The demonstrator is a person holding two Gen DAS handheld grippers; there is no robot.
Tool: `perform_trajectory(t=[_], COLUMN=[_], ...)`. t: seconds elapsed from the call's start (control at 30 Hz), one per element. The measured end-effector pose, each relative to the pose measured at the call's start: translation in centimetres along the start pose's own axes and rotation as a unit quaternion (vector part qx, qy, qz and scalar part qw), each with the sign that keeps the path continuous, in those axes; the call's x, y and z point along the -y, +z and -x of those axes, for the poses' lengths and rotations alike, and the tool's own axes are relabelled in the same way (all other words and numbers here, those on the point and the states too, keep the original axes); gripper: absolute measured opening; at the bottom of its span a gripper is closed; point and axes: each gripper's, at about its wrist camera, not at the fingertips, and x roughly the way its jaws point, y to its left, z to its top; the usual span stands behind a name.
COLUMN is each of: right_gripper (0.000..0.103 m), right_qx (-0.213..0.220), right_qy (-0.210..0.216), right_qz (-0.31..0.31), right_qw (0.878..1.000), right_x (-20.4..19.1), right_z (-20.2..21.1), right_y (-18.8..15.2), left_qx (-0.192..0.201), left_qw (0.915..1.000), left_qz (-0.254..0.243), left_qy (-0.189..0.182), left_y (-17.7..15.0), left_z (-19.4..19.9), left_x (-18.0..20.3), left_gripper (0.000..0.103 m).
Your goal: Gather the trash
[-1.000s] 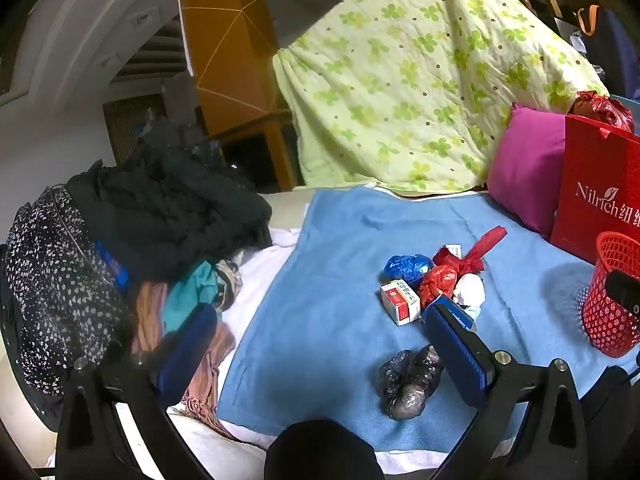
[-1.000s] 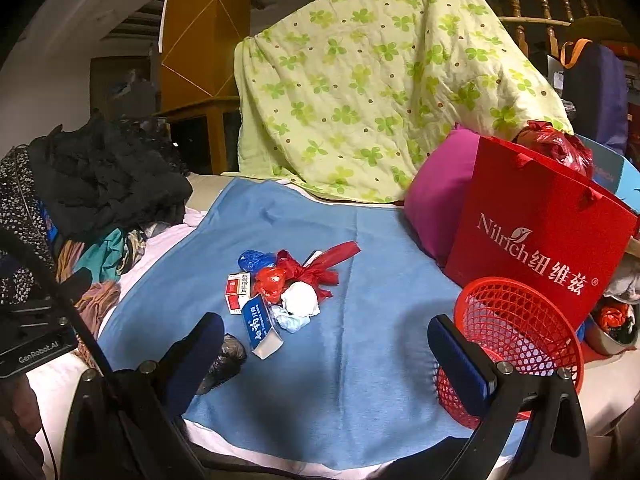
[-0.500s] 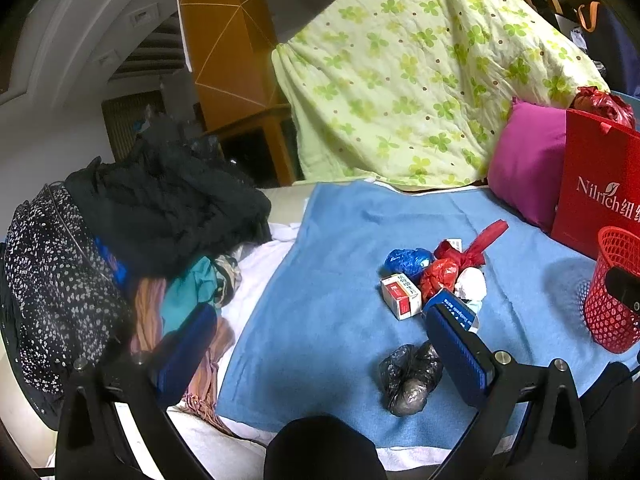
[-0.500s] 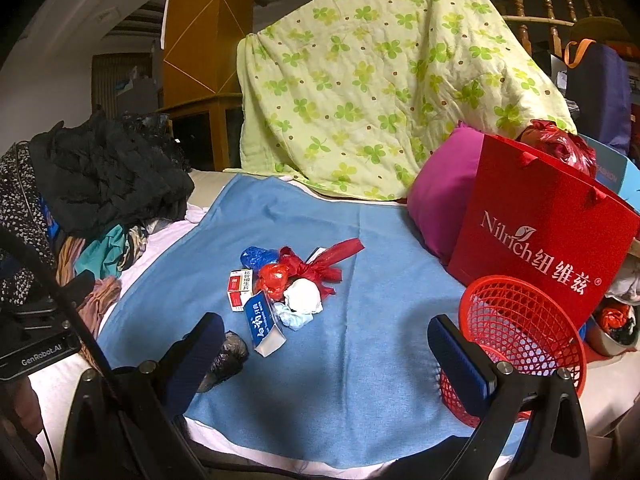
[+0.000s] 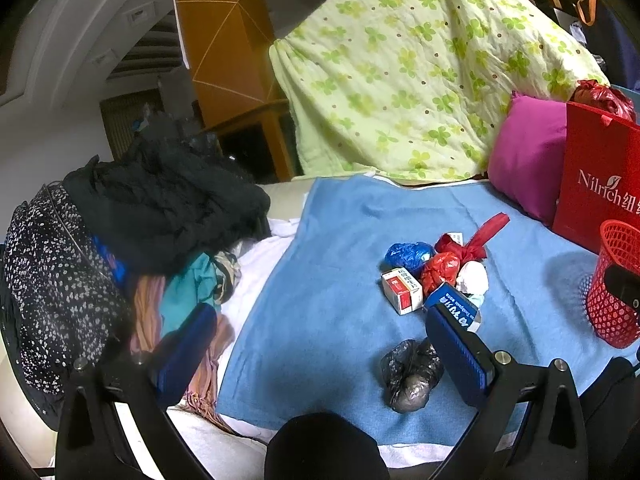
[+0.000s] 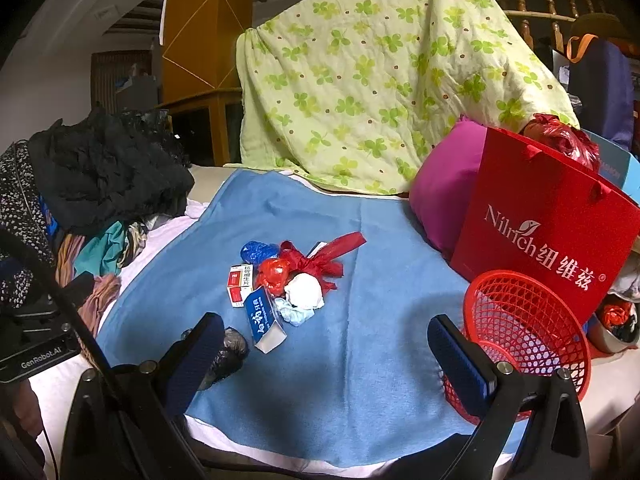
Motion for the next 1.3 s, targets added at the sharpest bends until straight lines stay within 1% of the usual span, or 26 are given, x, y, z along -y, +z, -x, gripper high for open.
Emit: perform_trajectory(t=[0.23, 0.43, 0.63, 0.73, 0.83, 0.87, 0.93, 0.97, 1.03, 1.07, 1.1, 1.13, 1.17, 1.2, 1.3], right_gripper=[0.103, 0.103, 0.103, 0.103, 0.103, 0.103, 0.103, 0.103, 0.103, 0.101, 0.097, 0.094, 0.087, 0.083, 0.083], right_qx=[-0.008, -0.028, -0.038, -0.051, -0.067, -0.072, -0.086, -0.098, -0.118, -0.128, -0.141, -0.157, -0.175, -0.196, -0.239], right_qy=[0.006, 0.008, 0.012, 0.024, 0.058, 0.065, 0.094, 0.116, 0.139, 0.153, 0.158, 0.177, 0.193, 0.213, 0.245], right_qz=[-0.006, -0.006, -0.002, -0.003, -0.021, -0.025, -0.039, -0.046, -0.056, -0.064, -0.060, -0.062, -0.074, -0.082, -0.113], right_qw=[1.000, 1.000, 0.999, 0.998, 0.996, 0.995, 0.991, 0.987, 0.982, 0.978, 0.975, 0.970, 0.963, 0.954, 0.933], right_x=[-0.1, -0.2, -0.3, 0.1, 0.6, 0.7, 0.9, 0.8, 0.5, 0.2, 0.1, -0.4, -0.7, -1.3, -2.0], right_z=[-0.4, -1.3, -2.3, -3.4, -5.4, -6.0, -7.9, -9.6, -12.2, -13.5, -14.6, -16.3, -16.9, -18.9, -22.3], right_y=[0.0, -0.3, -0.6, -1.0, -1.6, -1.8, -2.3, -2.6, -3.1, -3.3, -3.5, -3.7, -3.9, -4.1, -4.5], left_qx=[-0.007, -0.017, -0.027, -0.040, -0.061, -0.071, -0.091, -0.100, -0.118, -0.124, -0.129, -0.132, -0.138, -0.143, -0.164], left_qw=[1.0000, 0.9998, 0.9996, 0.9991, 0.9976, 0.9965, 0.9938, 0.9921, 0.9880, 0.9859, 0.9837, 0.9815, 0.9784, 0.9759, 0.9680], left_qz=[-0.001, 0.000, 0.001, 0.005, 0.009, 0.011, 0.011, 0.012, 0.018, 0.021, 0.022, 0.022, 0.022, 0.022, 0.023], left_qy=[-0.001, -0.001, -0.002, -0.015, -0.031, -0.043, -0.063, -0.074, -0.099, -0.111, -0.123, -0.137, -0.153, -0.163, -0.189], left_y=[-0.2, -0.5, -0.9, -1.4, -2.2, -2.6, -3.5, -3.8, -4.4, -4.6, -4.9, -5.1, -5.3, -5.4, -5.9], left_z=[-0.5, -1.2, -1.9, -2.8, -4.3, -5.0, -6.2, -6.7, -7.7, -8.1, -8.4, -8.7, -9.1, -9.5, -10.9], left_x=[-0.1, -0.1, -0.2, -0.3, -0.5, -0.5, -0.5, -0.4, -0.3, -0.1, -0.1, 0.1, 0.3, 0.5, 1.1], left_gripper=[0.103, 0.103, 0.103, 0.103, 0.103, 0.103, 0.103, 0.103, 0.103, 0.103, 0.103, 0.103, 0.103, 0.103, 0.103])
